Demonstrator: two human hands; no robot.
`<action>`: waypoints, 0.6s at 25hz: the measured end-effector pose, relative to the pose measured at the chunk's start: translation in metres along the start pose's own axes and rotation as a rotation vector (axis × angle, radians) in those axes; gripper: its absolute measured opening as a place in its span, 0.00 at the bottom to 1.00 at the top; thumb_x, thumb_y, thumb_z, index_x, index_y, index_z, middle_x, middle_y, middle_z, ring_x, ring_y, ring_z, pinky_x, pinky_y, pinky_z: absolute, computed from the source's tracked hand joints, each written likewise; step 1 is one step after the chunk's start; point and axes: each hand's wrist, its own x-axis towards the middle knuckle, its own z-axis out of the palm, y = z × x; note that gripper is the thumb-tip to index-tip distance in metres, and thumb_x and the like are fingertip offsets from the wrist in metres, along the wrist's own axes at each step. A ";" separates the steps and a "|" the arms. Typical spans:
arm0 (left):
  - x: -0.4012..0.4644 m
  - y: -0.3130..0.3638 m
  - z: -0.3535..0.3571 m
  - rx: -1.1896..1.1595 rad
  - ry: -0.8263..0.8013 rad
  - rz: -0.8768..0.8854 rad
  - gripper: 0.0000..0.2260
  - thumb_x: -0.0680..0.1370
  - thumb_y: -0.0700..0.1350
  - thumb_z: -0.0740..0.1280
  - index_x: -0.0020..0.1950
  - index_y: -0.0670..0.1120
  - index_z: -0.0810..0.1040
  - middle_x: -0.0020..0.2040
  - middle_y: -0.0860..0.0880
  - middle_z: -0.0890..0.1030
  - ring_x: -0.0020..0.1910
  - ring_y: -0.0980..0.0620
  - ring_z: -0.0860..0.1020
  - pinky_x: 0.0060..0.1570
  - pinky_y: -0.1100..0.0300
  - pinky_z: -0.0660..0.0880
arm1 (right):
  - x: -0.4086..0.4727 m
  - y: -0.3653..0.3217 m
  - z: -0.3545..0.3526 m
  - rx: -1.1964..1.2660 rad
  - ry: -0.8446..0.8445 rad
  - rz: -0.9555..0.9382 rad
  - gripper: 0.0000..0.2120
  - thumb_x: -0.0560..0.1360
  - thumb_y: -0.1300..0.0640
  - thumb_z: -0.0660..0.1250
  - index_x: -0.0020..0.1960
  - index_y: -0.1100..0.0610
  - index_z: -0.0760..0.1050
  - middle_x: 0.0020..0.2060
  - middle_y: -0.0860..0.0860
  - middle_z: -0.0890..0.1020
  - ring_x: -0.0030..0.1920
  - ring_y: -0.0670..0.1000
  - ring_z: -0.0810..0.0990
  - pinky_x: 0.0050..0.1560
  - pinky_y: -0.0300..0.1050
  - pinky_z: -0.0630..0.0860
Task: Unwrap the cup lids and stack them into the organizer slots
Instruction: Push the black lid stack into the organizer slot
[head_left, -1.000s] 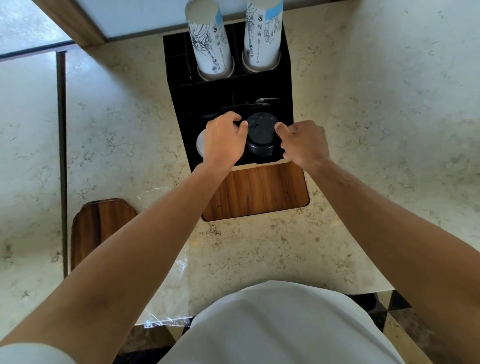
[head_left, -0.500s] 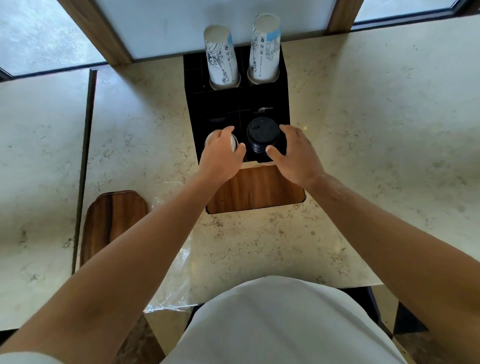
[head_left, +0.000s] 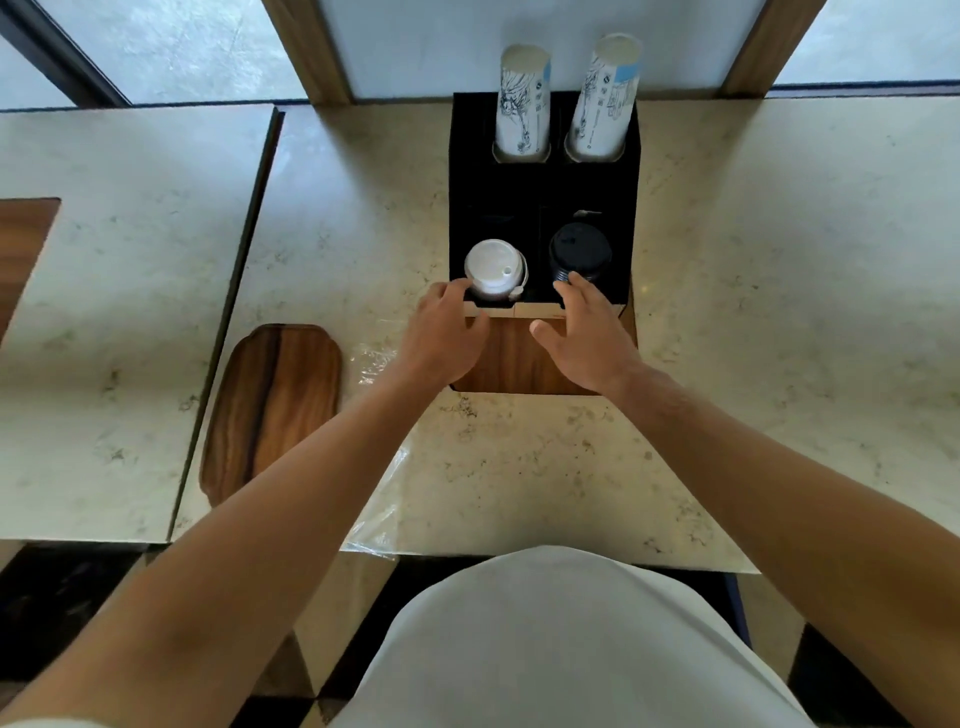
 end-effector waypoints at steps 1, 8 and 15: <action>-0.006 -0.007 -0.003 0.001 0.008 -0.016 0.24 0.82 0.49 0.63 0.78 0.45 0.67 0.75 0.44 0.70 0.73 0.43 0.69 0.70 0.49 0.68 | -0.001 -0.006 0.006 -0.009 -0.018 -0.020 0.32 0.83 0.46 0.62 0.82 0.56 0.59 0.83 0.55 0.57 0.83 0.55 0.53 0.81 0.55 0.56; -0.055 -0.076 -0.018 0.023 0.052 -0.212 0.24 0.81 0.51 0.64 0.76 0.45 0.69 0.73 0.43 0.72 0.72 0.42 0.70 0.69 0.50 0.69 | -0.013 -0.053 0.065 -0.007 -0.235 -0.123 0.29 0.81 0.47 0.63 0.78 0.58 0.65 0.78 0.56 0.64 0.78 0.57 0.62 0.77 0.51 0.61; -0.112 -0.140 -0.022 0.030 0.076 -0.389 0.22 0.80 0.50 0.65 0.73 0.43 0.72 0.67 0.42 0.75 0.68 0.42 0.73 0.66 0.50 0.71 | -0.024 -0.091 0.130 0.037 -0.408 -0.081 0.14 0.78 0.53 0.66 0.60 0.59 0.75 0.54 0.54 0.77 0.58 0.57 0.77 0.47 0.43 0.73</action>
